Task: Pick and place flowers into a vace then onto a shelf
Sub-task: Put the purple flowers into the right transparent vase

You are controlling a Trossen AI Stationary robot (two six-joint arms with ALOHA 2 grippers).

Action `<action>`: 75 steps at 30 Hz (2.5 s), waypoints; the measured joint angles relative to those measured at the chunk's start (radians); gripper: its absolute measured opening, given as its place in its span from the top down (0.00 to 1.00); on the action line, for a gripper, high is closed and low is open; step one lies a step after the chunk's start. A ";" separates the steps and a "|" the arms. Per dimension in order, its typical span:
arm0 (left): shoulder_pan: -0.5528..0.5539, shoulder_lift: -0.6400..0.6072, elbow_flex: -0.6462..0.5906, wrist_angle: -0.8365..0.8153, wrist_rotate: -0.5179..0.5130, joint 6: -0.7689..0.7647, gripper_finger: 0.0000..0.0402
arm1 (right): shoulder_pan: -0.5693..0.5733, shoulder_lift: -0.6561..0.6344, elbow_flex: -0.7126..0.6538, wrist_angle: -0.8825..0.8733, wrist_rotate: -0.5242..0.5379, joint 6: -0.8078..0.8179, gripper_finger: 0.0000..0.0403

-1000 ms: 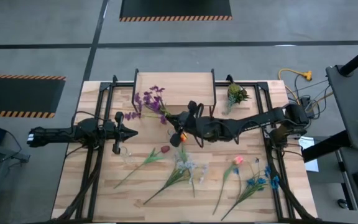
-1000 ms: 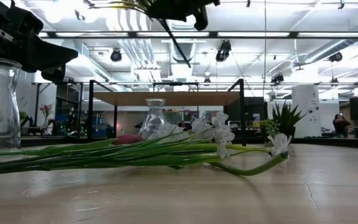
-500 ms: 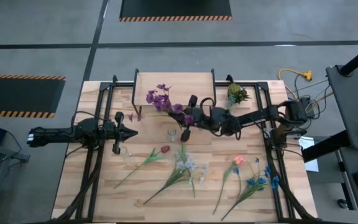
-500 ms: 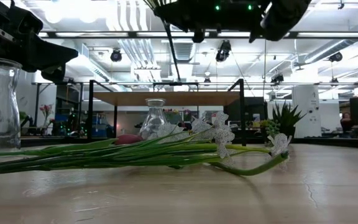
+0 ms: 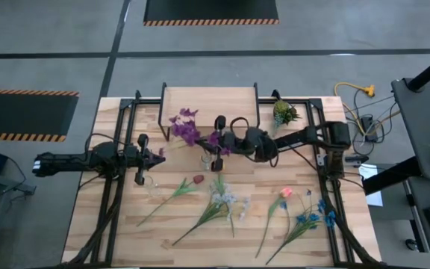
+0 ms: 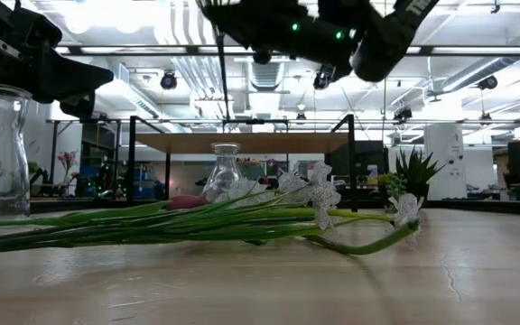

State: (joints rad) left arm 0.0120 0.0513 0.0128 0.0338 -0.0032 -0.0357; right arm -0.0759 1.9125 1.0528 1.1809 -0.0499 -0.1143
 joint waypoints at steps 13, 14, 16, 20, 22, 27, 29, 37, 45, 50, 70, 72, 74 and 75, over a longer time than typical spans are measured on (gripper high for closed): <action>0.000 0.000 0.000 0.001 0.000 0.000 1.00 | -0.024 0.123 0.018 0.121 0.000 0.082 0.96; 0.000 0.000 0.000 0.002 0.000 0.000 1.00 | -0.023 0.123 0.018 0.120 -0.001 0.086 0.96; 0.000 0.000 0.000 0.004 0.000 0.000 1.00 | -0.021 0.124 0.015 0.116 -0.004 0.087 0.96; 0.000 0.000 0.000 0.007 0.000 0.000 1.00 | -0.025 0.123 0.012 0.117 -0.003 0.120 0.96; 0.000 0.000 0.000 0.010 0.000 0.000 1.00 | -0.024 0.120 0.012 0.117 -0.002 0.116 0.96; 0.000 0.000 0.000 0.012 0.000 0.000 1.00 | -0.022 0.120 0.002 0.094 -0.003 0.115 0.96; 0.000 0.000 0.000 0.012 0.000 0.000 1.00 | -0.022 0.123 -0.009 0.094 -0.003 0.115 0.96; 0.000 0.000 0.000 0.016 0.000 0.000 1.00 | -0.022 0.153 -0.042 0.107 -0.002 0.111 0.96; 0.000 0.000 0.000 0.016 0.000 0.000 1.00 | -0.022 0.259 -0.042 0.260 -0.003 0.115 0.96; 0.000 0.000 0.000 0.016 0.000 0.000 1.00 | -0.023 0.285 -0.042 0.267 -0.002 0.133 0.96; 0.000 0.000 0.000 0.015 0.000 0.000 1.00 | -0.022 0.293 -0.042 0.247 0.027 0.142 0.80; 0.000 0.000 0.000 0.015 0.000 0.000 1.00 | -0.022 0.292 -0.042 0.246 0.027 0.139 0.74; 0.000 0.000 0.000 0.015 0.000 0.000 1.00 | -0.022 0.291 -0.042 0.246 0.027 0.137 0.68; 0.000 0.000 0.000 0.015 0.000 0.000 1.00 | -0.022 0.290 -0.042 0.246 0.027 0.137 0.65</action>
State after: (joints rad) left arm 0.0120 0.0513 0.0128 0.0486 -0.0036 -0.0357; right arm -0.0983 2.2022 1.0103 1.4266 -0.0231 0.0232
